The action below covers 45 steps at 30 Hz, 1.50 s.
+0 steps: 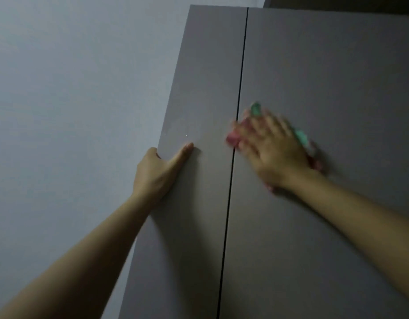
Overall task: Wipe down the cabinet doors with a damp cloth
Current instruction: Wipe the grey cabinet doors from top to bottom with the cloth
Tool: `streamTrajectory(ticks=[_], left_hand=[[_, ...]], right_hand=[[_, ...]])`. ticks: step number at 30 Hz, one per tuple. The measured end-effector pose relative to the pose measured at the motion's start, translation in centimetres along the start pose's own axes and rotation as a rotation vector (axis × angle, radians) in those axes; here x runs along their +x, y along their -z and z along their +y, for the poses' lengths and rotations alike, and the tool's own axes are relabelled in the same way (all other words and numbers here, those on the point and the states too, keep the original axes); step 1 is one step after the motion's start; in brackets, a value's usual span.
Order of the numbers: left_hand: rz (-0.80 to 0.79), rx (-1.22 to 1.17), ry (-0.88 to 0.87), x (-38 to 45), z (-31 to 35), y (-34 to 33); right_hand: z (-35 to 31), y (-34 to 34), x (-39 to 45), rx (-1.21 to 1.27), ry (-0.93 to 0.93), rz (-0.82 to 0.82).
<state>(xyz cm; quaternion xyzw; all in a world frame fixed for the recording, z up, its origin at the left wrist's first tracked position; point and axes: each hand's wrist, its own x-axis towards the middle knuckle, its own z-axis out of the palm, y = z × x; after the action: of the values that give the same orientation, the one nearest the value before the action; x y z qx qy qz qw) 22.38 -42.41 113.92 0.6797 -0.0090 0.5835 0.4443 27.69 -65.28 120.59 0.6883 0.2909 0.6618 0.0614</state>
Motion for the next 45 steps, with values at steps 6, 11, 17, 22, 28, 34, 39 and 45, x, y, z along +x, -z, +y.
streamTrajectory(ticks=[6,11,17,22,28,34,39,45], left_hand=[[0.059,0.052,-0.008,-0.2,0.1,-0.3],[0.084,0.009,-0.01,-0.1,-0.5,-0.3],[0.067,-0.013,-0.034,-0.4,-0.7,-0.2],[0.08,-0.056,-0.038,-0.2,-1.2,-0.4],[0.078,0.042,-0.042,-2.5,-2.0,0.0],[0.046,0.088,-0.02,-4.9,-3.8,0.4],[0.055,0.093,0.018,-5.5,-4.0,0.5],[0.046,0.08,0.013,-5.9,-3.7,0.6]], right_hand=[[-7.6,-0.3,7.5,0.038,-0.07,-0.013],[-6.7,-0.1,5.0,-0.011,0.296,-0.084],[-9.0,-0.1,11.9,0.01,-0.007,-0.049],[-8.7,-0.7,3.6,0.045,0.397,-0.082],[-8.1,-0.6,6.9,0.01,0.005,-0.028],[-7.0,-0.7,-5.2,0.026,0.343,-0.112],[-3.4,-0.3,0.6,0.031,-0.245,0.025],[-11.4,-2.2,-9.3,0.07,0.265,-0.018]])
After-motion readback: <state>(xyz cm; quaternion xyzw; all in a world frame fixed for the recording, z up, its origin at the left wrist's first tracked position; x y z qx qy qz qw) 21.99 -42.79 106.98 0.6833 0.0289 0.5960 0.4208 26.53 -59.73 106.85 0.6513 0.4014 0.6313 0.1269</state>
